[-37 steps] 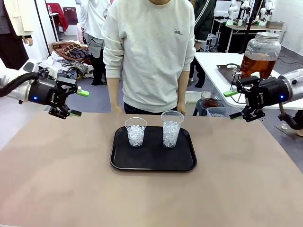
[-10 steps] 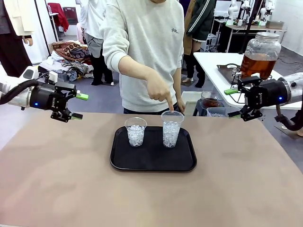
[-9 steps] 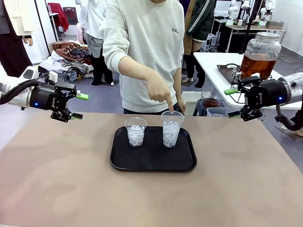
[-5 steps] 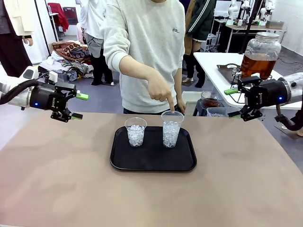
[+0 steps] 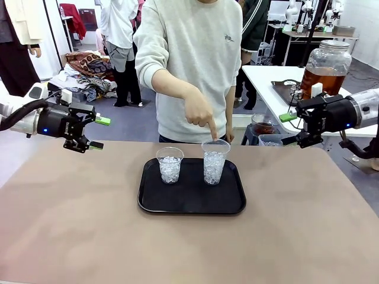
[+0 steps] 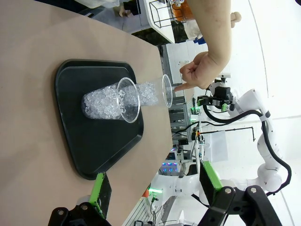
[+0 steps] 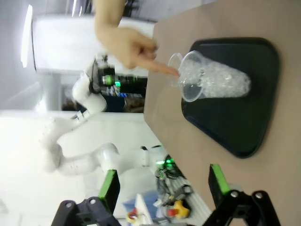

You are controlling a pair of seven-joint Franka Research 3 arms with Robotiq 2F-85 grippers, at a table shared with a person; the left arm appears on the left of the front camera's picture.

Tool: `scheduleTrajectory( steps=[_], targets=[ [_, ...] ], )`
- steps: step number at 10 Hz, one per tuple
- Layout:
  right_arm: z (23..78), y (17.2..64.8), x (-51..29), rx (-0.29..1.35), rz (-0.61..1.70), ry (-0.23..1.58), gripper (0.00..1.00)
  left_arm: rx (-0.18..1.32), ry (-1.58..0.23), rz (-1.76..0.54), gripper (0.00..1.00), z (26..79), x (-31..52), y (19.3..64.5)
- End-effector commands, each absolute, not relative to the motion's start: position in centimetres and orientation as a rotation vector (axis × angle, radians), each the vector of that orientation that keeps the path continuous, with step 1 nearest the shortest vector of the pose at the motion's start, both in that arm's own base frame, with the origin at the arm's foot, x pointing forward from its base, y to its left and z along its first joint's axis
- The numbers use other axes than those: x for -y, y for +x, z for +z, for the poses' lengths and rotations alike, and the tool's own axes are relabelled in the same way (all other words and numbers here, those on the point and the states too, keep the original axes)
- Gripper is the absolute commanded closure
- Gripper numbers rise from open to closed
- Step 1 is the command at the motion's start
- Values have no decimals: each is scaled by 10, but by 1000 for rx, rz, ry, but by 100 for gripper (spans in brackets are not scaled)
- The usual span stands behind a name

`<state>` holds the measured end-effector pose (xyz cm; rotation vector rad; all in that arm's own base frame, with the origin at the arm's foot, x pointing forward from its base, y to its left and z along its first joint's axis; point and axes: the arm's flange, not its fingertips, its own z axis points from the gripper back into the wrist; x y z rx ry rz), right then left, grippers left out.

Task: Pour the drink into the iced cup.
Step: Pick up the iced cup indicated by the human and present it to them.

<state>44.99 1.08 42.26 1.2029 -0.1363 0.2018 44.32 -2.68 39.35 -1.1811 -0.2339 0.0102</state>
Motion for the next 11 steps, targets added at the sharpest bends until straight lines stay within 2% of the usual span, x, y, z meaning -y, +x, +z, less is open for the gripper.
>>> scheduleTrajectory(
  steps=[1, 4, 5, 6, 10, 11],
  targets=[
    [415, 452, -9, 236, 444, 1200, 0, 237, -1181, 10, 0, 394, 27, 443],
    [409, 457, -11, 294, 603, 1161, 0, 237, -1181, 10, 0, 394, 27, 443],
    [409, 456, -11, 255, 579, 1161, 0, 237, -1181, 10, 0, 394, 27, 443],
    [411, 449, -12, 297, 549, 1158, 0, 237, -1181, 10, 0, 394, 27, 443],
    [407, 451, -11, 285, 561, 1155, 0, 237, -1181, 10, 0, 394, 27, 443],
    [410, 455, -20, 375, 657, 1167, 0, 237, -1181, 10, 0, 394, 27, 443]
  ],
)
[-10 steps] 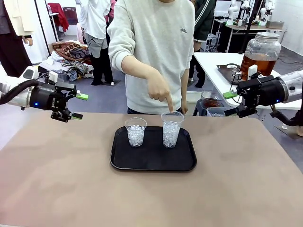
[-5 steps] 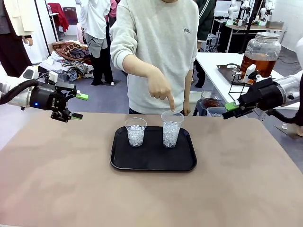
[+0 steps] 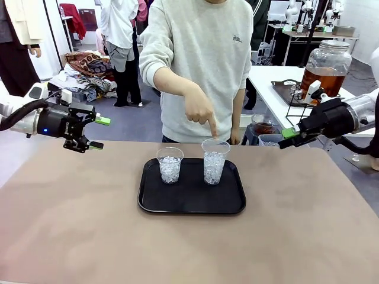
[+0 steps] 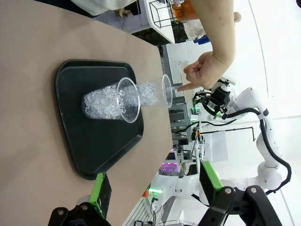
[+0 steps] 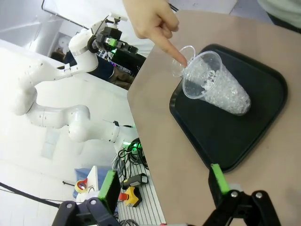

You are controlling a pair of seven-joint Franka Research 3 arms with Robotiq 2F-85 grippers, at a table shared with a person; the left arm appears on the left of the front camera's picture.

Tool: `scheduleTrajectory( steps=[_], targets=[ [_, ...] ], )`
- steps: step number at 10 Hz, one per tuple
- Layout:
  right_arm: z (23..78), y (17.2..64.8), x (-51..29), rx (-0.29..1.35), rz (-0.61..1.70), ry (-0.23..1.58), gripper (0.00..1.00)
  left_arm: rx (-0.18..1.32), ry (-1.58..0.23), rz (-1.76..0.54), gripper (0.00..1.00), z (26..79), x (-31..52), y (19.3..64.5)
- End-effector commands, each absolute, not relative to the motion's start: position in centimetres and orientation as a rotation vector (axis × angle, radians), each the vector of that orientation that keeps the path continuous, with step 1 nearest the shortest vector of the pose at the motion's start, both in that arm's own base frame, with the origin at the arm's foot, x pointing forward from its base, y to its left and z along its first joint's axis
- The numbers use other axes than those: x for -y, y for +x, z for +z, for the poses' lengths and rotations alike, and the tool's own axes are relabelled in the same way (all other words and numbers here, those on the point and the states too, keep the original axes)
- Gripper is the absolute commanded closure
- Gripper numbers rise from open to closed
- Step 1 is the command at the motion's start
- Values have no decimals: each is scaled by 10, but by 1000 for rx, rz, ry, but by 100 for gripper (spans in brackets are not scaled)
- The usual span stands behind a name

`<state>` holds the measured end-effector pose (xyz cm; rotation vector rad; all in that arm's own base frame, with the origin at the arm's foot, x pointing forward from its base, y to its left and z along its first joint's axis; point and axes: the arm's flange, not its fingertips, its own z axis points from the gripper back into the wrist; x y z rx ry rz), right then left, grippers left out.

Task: Pour the drink into the iced cup.
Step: Pick up the iced cup indicated by the human and present it to them.

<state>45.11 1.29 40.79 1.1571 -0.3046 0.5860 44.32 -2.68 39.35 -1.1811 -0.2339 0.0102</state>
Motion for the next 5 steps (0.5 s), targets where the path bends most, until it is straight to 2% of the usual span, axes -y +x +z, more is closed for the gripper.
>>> scheduleTrajectory(
  steps=[1, 5],
  targets=[
    [406, 460, -26, 458, 753, 1169, 0, 237, -1181, 10, 0, 394, 27, 443],
    [370, 477, -46, 686, 1079, 1088, 0, 237, -1181, 10, 0, 394, 27, 443]
  ],
)
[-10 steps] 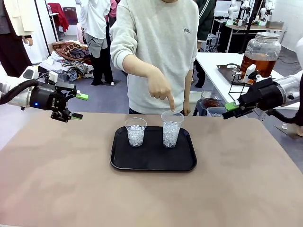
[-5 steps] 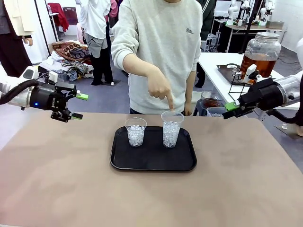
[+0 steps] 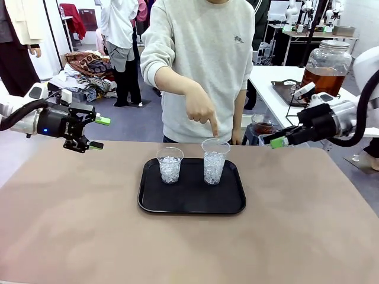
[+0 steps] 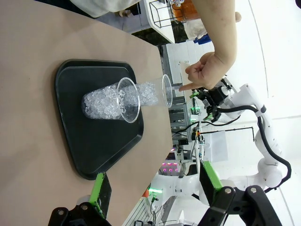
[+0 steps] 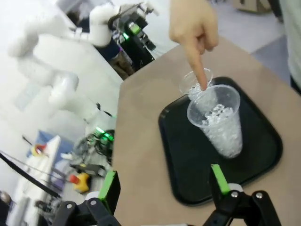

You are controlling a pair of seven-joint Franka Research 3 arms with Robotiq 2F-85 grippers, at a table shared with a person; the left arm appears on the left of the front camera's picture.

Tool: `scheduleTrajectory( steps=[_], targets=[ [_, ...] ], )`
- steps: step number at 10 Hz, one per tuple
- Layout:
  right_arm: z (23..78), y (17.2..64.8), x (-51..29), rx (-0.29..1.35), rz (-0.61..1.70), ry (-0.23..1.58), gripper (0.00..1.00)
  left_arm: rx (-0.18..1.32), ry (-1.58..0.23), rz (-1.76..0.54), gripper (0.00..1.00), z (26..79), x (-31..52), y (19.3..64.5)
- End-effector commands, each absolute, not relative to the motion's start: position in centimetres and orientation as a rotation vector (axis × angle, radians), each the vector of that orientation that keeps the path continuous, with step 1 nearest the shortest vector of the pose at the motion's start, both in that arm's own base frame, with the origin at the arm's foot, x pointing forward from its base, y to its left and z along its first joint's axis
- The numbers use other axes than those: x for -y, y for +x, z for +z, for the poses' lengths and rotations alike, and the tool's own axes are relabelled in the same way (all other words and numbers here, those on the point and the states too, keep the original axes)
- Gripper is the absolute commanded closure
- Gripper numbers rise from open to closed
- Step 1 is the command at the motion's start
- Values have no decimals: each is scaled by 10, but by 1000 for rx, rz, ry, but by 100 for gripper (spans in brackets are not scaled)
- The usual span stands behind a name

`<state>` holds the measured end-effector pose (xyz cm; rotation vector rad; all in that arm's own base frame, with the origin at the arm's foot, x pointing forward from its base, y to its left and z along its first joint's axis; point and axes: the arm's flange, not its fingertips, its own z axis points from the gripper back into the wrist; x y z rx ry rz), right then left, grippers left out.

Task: Pour the drink into the iced cup.
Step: Pick up the iced cup indicated by the human and present it to them.

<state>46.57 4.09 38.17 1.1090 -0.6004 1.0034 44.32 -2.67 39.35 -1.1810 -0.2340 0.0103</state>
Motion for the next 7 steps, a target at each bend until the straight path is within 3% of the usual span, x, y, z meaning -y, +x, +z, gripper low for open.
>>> scheduleTrajectory(
  steps=[1, 4, 7],
  targets=[
    [363, 480, -52, 756, 1094, 1045, 0, 237, -1181, 10, 0, 394, 27, 443],
    [342, 490, -73, 879, 1129, 965, 0, 237, -1181, 10, 0, 394, 27, 443],
    [349, 486, -62, 817, 1115, 995, 0, 237, -1181, 10, 0, 394, 27, 443]
  ],
)
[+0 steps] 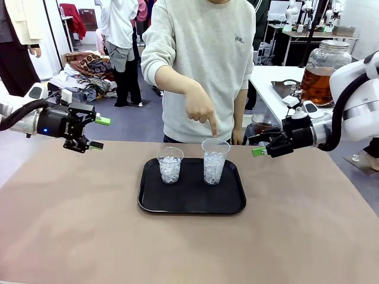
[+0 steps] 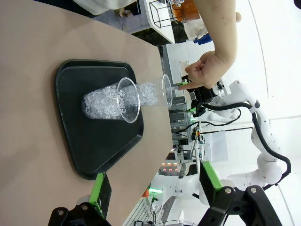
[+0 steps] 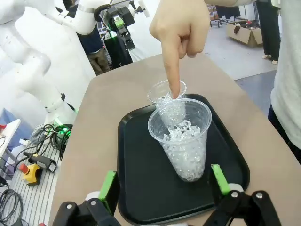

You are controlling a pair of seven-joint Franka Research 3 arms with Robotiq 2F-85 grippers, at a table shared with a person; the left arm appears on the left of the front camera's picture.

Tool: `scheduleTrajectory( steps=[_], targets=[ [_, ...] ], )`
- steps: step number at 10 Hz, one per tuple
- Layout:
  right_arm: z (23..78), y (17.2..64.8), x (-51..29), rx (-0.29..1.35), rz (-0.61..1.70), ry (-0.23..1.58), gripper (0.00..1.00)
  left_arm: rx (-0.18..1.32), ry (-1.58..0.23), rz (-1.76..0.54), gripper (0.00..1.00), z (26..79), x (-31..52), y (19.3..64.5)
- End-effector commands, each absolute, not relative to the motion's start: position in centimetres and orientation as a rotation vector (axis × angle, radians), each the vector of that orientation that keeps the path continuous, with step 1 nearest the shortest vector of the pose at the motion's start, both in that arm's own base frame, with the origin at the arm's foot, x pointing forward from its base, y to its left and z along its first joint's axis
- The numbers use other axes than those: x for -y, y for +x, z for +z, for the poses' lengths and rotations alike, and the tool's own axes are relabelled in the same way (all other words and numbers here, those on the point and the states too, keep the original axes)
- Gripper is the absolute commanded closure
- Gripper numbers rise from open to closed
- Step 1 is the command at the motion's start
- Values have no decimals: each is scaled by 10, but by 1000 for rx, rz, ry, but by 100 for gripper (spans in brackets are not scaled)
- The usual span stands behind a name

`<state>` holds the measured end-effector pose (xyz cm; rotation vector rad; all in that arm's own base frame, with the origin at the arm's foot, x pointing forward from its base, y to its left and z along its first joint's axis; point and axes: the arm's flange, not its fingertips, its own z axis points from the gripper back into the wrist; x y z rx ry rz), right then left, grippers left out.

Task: Pour the drink into the iced cup.
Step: Pick up the iced cup indicated by the human and present it to them.

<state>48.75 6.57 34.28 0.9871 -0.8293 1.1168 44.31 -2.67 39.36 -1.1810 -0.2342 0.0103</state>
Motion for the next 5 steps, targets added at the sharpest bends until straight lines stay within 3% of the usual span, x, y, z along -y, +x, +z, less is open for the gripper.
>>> scheduleTrajectory(
  steps=[1, 5],
  targets=[
    [349, 486, -62, 817, 1115, 995, 0, 237, -1181, 10, 0, 394, 27, 443],
    [349, 486, -62, 817, 1115, 995, 0, 237, -1181, 10, 0, 394, 27, 443]
  ],
)
